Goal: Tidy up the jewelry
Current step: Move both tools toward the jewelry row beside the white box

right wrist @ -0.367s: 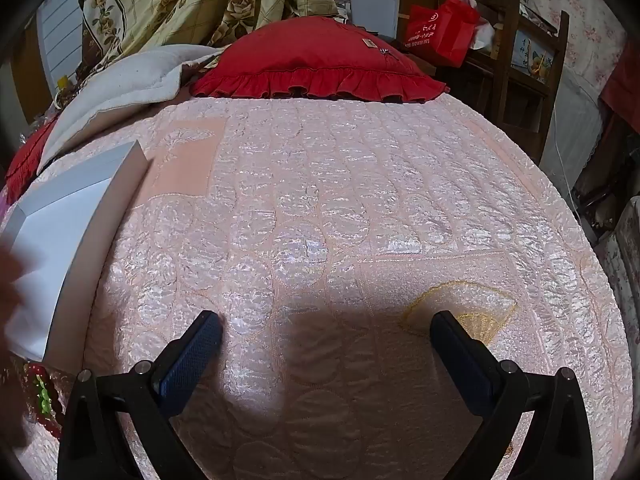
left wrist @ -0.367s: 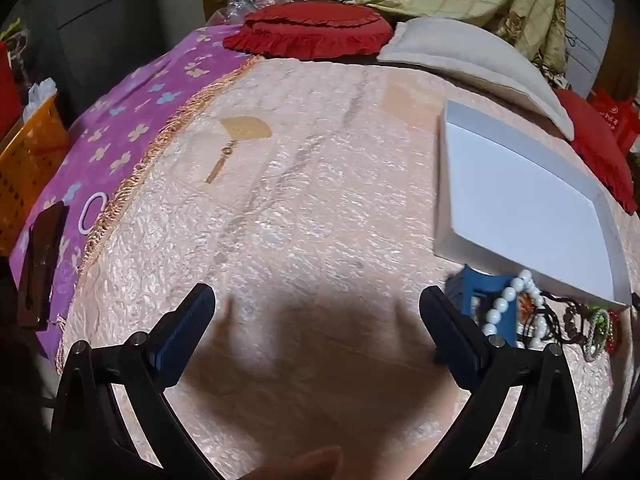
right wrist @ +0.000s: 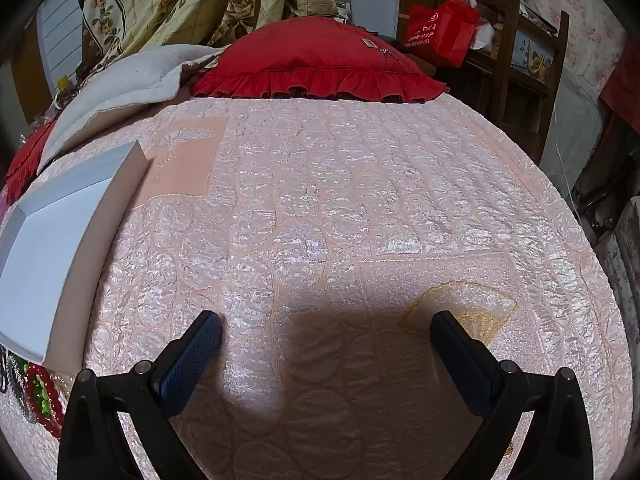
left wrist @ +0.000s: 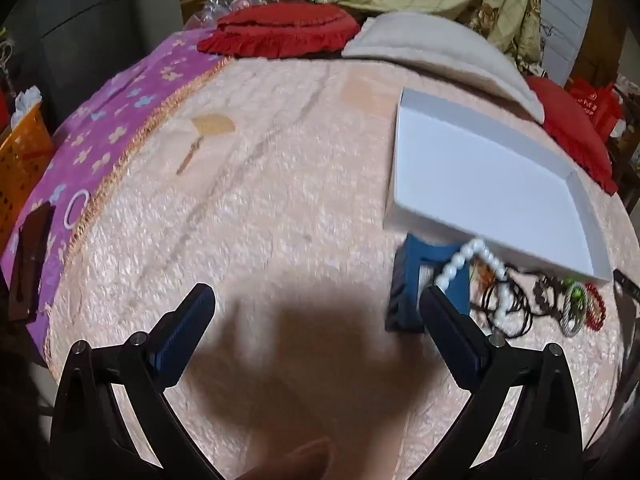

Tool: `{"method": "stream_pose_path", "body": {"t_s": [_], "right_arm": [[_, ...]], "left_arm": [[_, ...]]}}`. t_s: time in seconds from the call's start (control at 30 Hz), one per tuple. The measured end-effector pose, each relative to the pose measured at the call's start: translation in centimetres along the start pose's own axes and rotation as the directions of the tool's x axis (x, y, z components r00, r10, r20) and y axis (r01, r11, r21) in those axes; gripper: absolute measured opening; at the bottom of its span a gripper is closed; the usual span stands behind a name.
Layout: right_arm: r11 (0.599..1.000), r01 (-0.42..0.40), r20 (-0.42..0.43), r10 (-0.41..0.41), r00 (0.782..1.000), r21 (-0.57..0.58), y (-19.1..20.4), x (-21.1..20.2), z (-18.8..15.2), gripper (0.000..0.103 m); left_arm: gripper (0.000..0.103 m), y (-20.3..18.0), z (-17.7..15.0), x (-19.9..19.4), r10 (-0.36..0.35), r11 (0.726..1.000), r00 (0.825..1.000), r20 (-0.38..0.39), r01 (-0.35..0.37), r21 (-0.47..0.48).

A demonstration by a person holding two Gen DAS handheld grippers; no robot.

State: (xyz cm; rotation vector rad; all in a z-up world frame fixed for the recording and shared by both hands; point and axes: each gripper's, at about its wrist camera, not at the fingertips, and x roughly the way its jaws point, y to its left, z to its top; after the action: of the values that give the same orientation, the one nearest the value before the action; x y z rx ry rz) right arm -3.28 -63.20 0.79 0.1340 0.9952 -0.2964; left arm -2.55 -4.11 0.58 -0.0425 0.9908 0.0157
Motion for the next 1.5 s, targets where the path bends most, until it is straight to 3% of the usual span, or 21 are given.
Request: {"method": "stream_pose_path", "body": {"t_s": [0.37, 0.63, 0.73, 0.83, 0.93, 1.07, 1.27, 1.33, 1.4, 1.5], "right_arm": [[1.0, 0.006, -0.005, -0.006, 1.0, 0.015, 0.6, -0.2, 0.0, 0.103], [0.998, -0.055, -0.105, 0.056, 0.993, 0.015, 1.8, -2.5, -1.6, 0.103], [0.999, -0.035, -0.064, 0.035, 0.997, -0.01, 3.4, -5.6, -2.3, 0.103], [0.992, -0.08, 0.034, 0.084, 0.996, -0.098, 6.9, -9.7, -3.3, 0.103], [0.966, -0.104, 0.123, 0.136, 0.983, -0.237, 11.9, -12.8, -4.3, 0.103], [0.944, -0.161, 0.184, 0.219, 0.958, -0.287, 15.4, -15.3, -5.9, 0.103], [0.922, -0.281, 0.351, 0.364, 0.863, -0.267, 18.1, -18.3, -7.6, 0.103], [0.905, -0.335, 0.291, 0.405, 0.866, -0.262, 19.4, -17.6, -7.8, 0.103], [0.876, -0.393, 0.145, 0.444, 0.884, -0.281, 21.0, -16.2, -7.8, 0.103], [0.876, -0.364, 0.109, 0.414, 0.904, -0.316, 22.1, -15.5, -8.2, 0.103]], "left_arm": [[0.102, 1.0, -0.1, 1.3, -0.036, 0.999, 0.999, -0.016, 0.036, -0.003], [0.102, 0.3, -0.2, 1.0, -0.067, 0.998, 0.998, -0.007, 0.067, 0.009], [0.102, 0.0, -0.3, 0.7, -0.063, 0.998, 0.998, 0.008, 0.063, 0.011], [0.102, -0.4, -0.4, 0.7, -0.063, 0.998, 0.998, 0.0, 0.063, 0.025], [0.102, -0.7, -0.6, 0.7, -0.057, 0.997, 0.998, 0.002, 0.057, 0.044], [0.102, -1.0, -0.7, 0.4, -0.037, 0.997, 0.999, 0.024, 0.035, 0.065], [0.102, -1.9, -0.9, 0.0, -0.031, 0.994, 0.998, 0.047, 0.026, 0.102], [0.102, -2.3, -0.9, -0.1, -0.03, 0.993, 0.998, 0.054, 0.023, 0.116], [0.102, -2.6, -1.0, -0.1, -0.034, 0.992, 0.998, 0.056, 0.027, 0.125], [0.102, -2.7, -1.0, 0.0, -0.032, 0.991, 0.998, 0.053, 0.025, 0.128]]}}
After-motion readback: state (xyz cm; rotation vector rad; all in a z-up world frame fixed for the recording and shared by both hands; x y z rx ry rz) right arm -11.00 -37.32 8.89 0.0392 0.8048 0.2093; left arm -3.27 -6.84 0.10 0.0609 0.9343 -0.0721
